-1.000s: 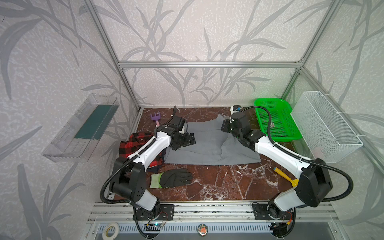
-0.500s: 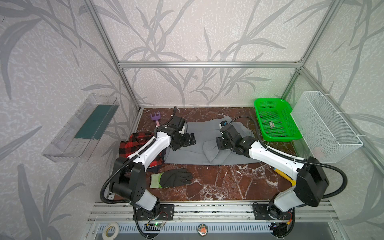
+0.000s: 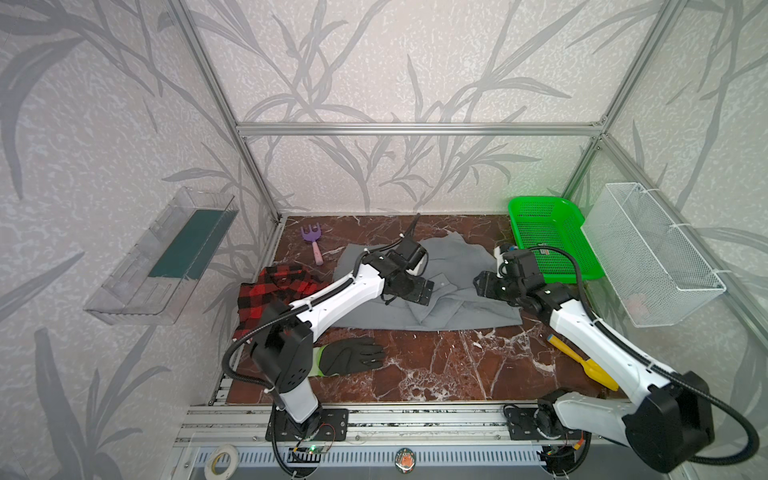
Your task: Fold and stack the long sleeve shirts
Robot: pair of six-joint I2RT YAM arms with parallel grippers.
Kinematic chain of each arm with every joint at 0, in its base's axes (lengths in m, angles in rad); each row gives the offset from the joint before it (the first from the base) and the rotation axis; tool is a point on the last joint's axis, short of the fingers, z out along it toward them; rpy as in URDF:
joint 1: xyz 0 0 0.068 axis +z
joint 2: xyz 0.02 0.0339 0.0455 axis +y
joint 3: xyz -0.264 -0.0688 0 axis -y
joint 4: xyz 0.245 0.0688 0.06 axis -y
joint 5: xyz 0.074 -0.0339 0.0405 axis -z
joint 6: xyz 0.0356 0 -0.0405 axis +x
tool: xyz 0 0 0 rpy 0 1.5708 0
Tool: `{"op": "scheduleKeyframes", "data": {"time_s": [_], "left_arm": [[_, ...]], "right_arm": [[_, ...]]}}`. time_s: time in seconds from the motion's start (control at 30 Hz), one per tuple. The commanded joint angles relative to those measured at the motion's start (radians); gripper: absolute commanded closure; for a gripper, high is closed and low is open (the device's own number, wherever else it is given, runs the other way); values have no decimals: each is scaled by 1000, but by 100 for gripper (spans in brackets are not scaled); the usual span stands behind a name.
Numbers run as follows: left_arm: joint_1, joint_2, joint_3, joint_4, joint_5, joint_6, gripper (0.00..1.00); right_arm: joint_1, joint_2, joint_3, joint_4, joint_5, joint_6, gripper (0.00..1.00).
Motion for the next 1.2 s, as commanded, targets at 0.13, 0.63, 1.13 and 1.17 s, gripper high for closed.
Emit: {"op": "scheduleKeyframes", "data": {"time_s": [0.13,0.63,1.13,1.17], "left_arm": [[-103,348,398,-242,-213,14,1],[-130,563,619,-316,-325,-36,17],[-138,473,533,-164,-270,-75,16],[-139,444,504,-123,-261,-75,15]], "right_arm": [[-83,-187,17,-115,-79,-27,38],[-118,-362,-5,-164,-111,-57,37],[-118,-370,-29,-143,-122,-48,37],[-118,-372,-31,-142,-122,-47,37]]}}
